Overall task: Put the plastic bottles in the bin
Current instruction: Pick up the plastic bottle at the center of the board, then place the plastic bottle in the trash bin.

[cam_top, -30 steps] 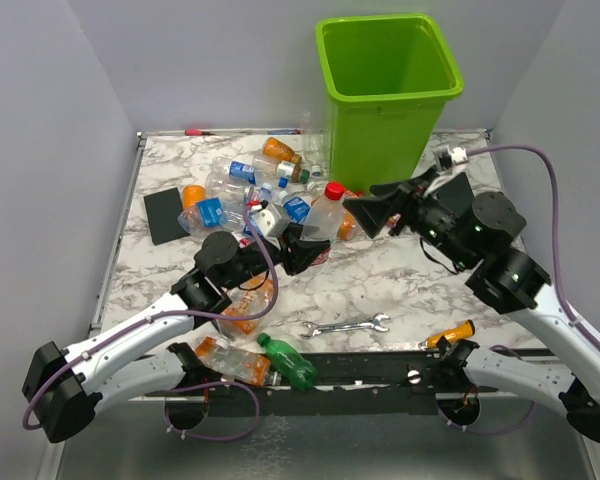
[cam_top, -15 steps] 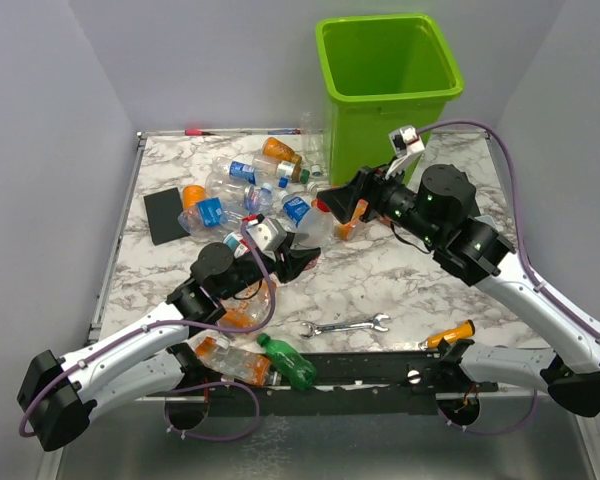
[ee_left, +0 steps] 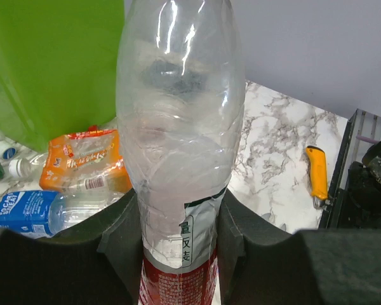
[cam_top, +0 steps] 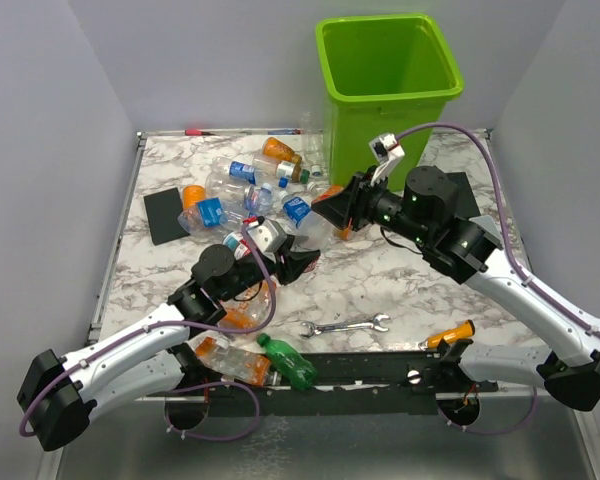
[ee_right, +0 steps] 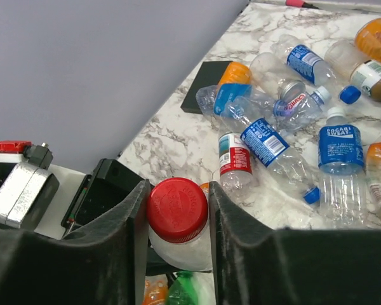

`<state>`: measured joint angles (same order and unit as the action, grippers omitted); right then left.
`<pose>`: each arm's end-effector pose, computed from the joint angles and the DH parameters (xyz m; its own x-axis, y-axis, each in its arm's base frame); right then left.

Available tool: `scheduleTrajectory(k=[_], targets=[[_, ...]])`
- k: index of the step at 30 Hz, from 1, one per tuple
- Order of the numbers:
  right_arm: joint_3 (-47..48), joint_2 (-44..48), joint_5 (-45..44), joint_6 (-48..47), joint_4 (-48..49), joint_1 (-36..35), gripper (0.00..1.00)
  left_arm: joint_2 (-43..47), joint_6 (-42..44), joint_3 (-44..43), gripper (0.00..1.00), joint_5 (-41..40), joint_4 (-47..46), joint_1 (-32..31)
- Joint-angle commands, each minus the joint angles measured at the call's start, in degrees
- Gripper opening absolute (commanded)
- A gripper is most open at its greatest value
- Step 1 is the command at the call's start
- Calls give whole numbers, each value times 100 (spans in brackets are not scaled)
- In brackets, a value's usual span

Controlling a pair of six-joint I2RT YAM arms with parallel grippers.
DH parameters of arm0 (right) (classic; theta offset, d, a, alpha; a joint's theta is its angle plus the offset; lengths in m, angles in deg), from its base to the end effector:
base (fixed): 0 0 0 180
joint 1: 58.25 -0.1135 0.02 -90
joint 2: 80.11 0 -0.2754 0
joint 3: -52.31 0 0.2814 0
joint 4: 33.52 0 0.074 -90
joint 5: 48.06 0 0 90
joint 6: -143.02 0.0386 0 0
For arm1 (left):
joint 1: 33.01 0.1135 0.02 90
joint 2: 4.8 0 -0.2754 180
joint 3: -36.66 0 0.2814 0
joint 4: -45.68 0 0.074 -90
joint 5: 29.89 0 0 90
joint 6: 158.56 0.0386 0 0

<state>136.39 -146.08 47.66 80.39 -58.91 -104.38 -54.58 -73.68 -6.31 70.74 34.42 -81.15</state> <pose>0.1960 0.2094 0.4383 -0.4393 0.2031 -0.8751 -0.6575 0.5911 0.4672 0.1503 -0.1784 0.2991 -0.0247 -0.1039 -0.9943 0.8559 0.5117 -0.0747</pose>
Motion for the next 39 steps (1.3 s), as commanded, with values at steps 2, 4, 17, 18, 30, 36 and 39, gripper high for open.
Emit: scheduleTrajectory(k=[2,4,17,18,30,36,39], targets=[[-30,-61,2,-25,-71,8,23,86,-92,55,29,-154,-262,-62],[24,-32,-14,-75,-95,7,9,131,-154,72,57,-277,-262,-56],[2827,-323,-3452,-2548,-189,16,0,932,-252,424,99,-2460,-419,-60],[3056,-467,-3698,-2826,49,24,0,975,-231,447,99,-2585,-423,-62],[4912,-2637,-4234,-3355,1538,1756,0,1043,237,516,99,-3530,-419,-55],[5216,-3568,-4221,-3063,1798,2271,0,1101,319,523,99,-3884,-236,-53],[5268,-3782,-3835,-2494,1373,2446,0,1035,311,506,99,-3806,-236,-52]])
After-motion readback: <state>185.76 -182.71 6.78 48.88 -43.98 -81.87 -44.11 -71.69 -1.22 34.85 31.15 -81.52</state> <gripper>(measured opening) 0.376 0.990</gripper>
